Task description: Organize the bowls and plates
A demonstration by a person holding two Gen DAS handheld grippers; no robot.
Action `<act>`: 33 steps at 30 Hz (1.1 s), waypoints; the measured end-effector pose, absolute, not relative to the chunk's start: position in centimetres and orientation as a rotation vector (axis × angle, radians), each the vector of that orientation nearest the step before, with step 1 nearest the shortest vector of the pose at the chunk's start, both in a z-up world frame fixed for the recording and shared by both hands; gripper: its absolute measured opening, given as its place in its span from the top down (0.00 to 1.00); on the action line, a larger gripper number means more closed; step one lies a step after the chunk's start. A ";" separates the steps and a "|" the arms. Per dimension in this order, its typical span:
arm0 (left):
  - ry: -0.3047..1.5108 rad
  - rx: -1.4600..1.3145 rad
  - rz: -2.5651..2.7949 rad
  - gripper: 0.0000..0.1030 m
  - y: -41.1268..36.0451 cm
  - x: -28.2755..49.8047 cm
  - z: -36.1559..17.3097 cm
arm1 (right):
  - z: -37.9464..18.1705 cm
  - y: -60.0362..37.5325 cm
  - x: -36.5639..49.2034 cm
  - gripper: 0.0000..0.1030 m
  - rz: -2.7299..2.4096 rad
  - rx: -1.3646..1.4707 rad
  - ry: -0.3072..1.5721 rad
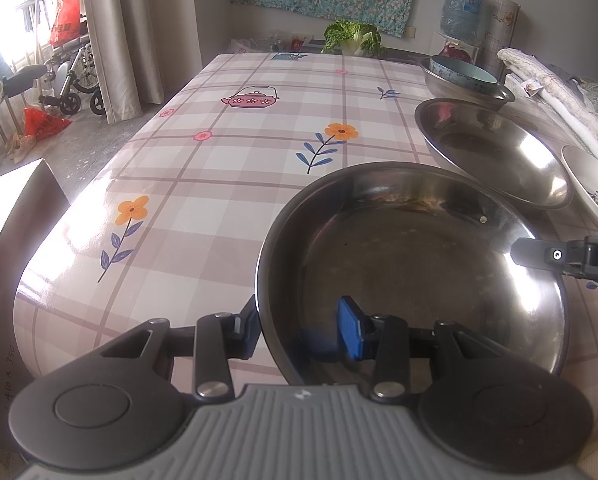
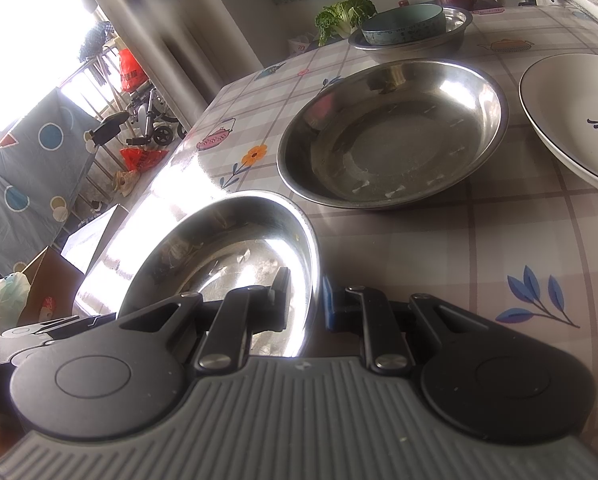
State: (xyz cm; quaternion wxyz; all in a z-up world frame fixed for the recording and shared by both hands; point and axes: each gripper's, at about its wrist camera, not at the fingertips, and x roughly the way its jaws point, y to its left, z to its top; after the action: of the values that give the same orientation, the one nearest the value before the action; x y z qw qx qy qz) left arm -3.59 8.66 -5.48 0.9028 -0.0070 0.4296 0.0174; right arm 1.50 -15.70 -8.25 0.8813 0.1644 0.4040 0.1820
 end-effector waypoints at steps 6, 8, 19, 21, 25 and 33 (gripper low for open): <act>0.888 -0.015 0.036 0.60 8.7 -3.6 -5.5 | -8.2 -15.7 1.5 0.85 0.378 0.341 0.840; 0.888 -0.014 0.035 0.60 8.7 -3.6 -5.5 | -8.2 -15.7 1.5 0.85 0.378 0.341 0.840; 0.889 -0.014 0.035 0.60 8.6 -3.6 -5.5 | -8.2 -15.8 1.5 0.85 0.377 0.342 0.839; 0.889 -0.013 0.034 0.60 8.6 -3.6 -5.5 | -8.1 -15.9 1.5 0.85 0.375 0.342 0.838; 0.889 -0.014 0.035 0.60 8.6 -3.6 -5.5 | -8.1 -16.0 1.6 0.85 0.375 0.342 0.838; 0.891 -0.010 0.035 0.60 8.3 -3.6 -5.6 | -8.1 -15.9 1.6 0.85 0.375 0.343 0.837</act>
State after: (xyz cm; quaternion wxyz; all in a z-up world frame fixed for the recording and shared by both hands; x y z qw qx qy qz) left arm -3.63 8.34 -5.58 0.9022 -0.0051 0.4309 0.0168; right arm 1.56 -15.91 -8.13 0.8825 0.1646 0.4020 0.1800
